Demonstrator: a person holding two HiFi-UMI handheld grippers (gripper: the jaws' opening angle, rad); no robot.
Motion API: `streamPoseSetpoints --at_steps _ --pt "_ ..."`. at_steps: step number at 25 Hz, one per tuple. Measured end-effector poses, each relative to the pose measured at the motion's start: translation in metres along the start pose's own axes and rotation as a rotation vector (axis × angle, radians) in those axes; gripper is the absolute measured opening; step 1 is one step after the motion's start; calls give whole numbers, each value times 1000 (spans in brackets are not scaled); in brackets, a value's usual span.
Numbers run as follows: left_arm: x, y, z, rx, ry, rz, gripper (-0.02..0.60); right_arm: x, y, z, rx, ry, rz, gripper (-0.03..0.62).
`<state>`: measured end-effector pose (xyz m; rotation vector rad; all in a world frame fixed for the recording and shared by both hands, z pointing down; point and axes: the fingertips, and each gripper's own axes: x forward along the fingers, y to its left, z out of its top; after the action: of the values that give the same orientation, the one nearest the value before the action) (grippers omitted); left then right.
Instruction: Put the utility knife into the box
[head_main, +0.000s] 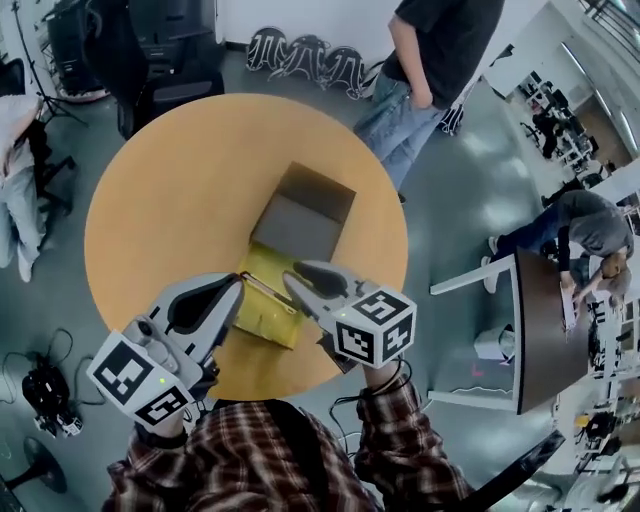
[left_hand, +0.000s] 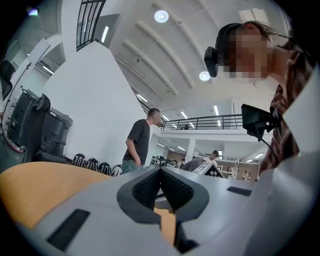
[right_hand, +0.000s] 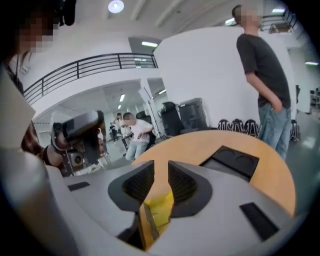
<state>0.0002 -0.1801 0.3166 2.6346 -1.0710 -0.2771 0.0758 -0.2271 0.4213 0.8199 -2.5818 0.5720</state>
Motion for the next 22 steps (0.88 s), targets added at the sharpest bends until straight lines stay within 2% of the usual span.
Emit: streamPoseSetpoints --at_steps 4,9,16,22 --pt "23 -22 7 24 7 -67 11 -60 8 39 -25 -198 -110 43" --pt "41 -53 8 44 16 -142 11 -119 18 62 -36 -400 -261 15" --pt "47 -81 9 59 13 -192 11 -152 32 59 -9 -482 -301 12" --pt "42 -83 9 61 15 -190 11 -149 35 55 -1 -478 -302 12"
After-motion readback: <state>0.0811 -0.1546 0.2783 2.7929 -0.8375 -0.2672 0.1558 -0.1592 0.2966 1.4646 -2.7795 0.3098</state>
